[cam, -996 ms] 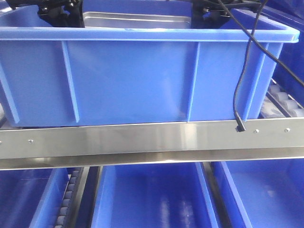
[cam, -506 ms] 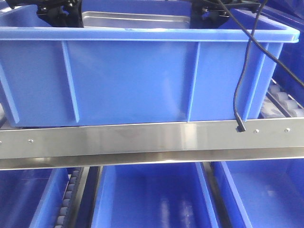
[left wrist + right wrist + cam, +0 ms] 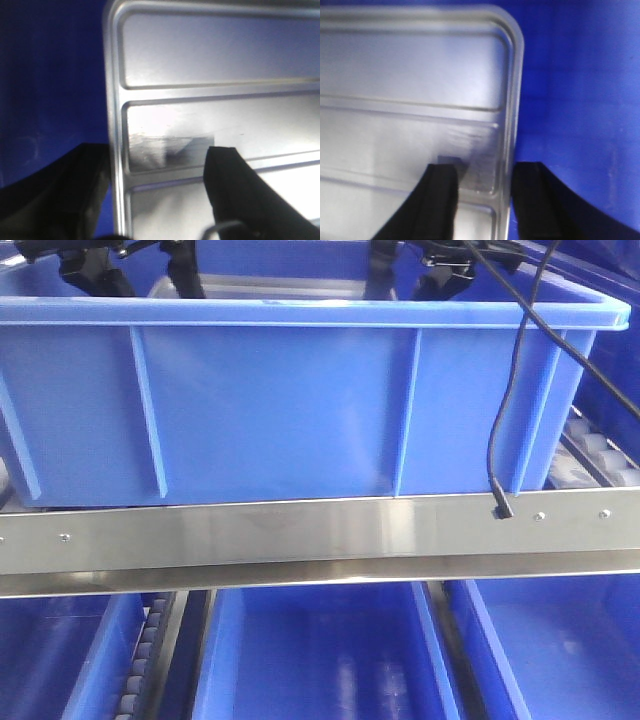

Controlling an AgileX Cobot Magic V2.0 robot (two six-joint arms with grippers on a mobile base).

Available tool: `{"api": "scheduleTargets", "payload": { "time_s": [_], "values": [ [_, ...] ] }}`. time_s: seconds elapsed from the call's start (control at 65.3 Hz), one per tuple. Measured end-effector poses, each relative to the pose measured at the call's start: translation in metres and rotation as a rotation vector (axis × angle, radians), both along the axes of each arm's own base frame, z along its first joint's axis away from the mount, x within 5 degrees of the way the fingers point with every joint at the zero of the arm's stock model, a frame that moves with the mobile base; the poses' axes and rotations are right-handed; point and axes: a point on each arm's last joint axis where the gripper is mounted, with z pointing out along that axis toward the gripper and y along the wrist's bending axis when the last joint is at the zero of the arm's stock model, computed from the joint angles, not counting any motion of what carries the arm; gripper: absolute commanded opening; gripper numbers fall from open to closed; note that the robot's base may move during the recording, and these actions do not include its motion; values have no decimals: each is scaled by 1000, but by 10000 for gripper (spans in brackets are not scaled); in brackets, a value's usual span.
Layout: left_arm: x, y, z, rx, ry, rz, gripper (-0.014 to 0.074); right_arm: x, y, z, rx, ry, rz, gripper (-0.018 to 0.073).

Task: Grab silver tray and place in blue box
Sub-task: 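Open both grippers and raise them out of the bin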

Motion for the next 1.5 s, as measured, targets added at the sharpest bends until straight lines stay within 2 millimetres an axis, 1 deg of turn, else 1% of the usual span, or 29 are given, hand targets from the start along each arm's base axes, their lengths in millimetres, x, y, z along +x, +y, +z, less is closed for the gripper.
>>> {"api": "scheduleTargets", "payload": {
  "time_s": [0.153,0.199,0.261,0.291,0.306,0.337,0.352,0.383,0.414,0.429,0.475,0.705,0.797,0.904,0.996,1.057,1.119,1.226,1.241,1.257,1.318,1.333,1.349,1.379,1.471,1.486,1.502],
  "values": [
    [4,8,1,-14,-2,23,357,6,-16,0,10,-3,-39,417],
    [4,9,1,-15,-4,25,339,7,-19,0,8,-4,-47,414],
    [4,9,1,-15,-4,27,250,7,-20,0,8,-5,-48,375],
    [4,9,1,-15,-4,27,176,7,-20,0,8,-5,-48,330],
    [4,9,1,-15,-4,27,145,7,-20,0,8,-5,-48,303],
    [4,9,1,-19,-3,27,67,7,-20,0,8,-5,-48,208],
    [4,9,1,-19,-3,27,22,7,-20,0,8,-5,-48,176],
    [4,9,1,-21,-2,27,-24,7,-19,0,10,-4,-46,97],
    [4,9,1,-23,-3,27,-10,7,-18,1,12,-4,-44,42],
    [4,9,1,-23,-3,27,-4,7,-18,1,11,-4,-44,37],
    [4,9,1,-23,-3,27,-2,7,-18,1,12,-6,-44,62],
    [6,9,4,-32,-26,31,-10,9,-17,4,25,-32,-48,57],
    [5,10,7,-42,-31,32,-5,4,-18,11,27,-39,-47,57],
    [-3,12,23,-63,-65,32,-5,-6,-19,32,28,-88,-39,57],
    [-14,16,38,-89,-122,35,-5,-18,-15,54,10,-189,-21,57],
    [-22,19,42,-101,-154,36,-5,-29,-9,65,-7,-243,2,57],
    [-31,21,41,-108,-171,39,-5,-42,-1,71,-32,-298,35,57],
    [-47,28,30,-113,-184,47,-5,-67,14,72,-68,-387,102,57],
    [-49,29,28,-113,-189,47,-5,-70,17,69,-75,-390,115,57],
    [-52,30,26,-115,-197,49,-5,-74,18,70,-70,-411,122,57],
    [-62,34,21,-128,-238,54,-5,-87,22,66,-63,-451,152,57],
    [-65,35,20,-131,-246,56,-5,-90,23,61,-64,-450,159,57],
    [-68,37,19,-134,-255,57,-5,-94,23,63,-56,-471,164,57],
    [-75,40,17,-142,-279,61,-5,-99,23,57,-53,-478,172,57],
    [-98,50,11,-142,-347,62,-5,-118,15,48,-33,-529,182,57],
    [-104,52,10,-137,-354,60,-5,-122,13,49,-23,-550,181,57],
    [-108,54,9,-135,-363,59,-5,-125,11,44,-25,-547,184,57]
  ]
}}
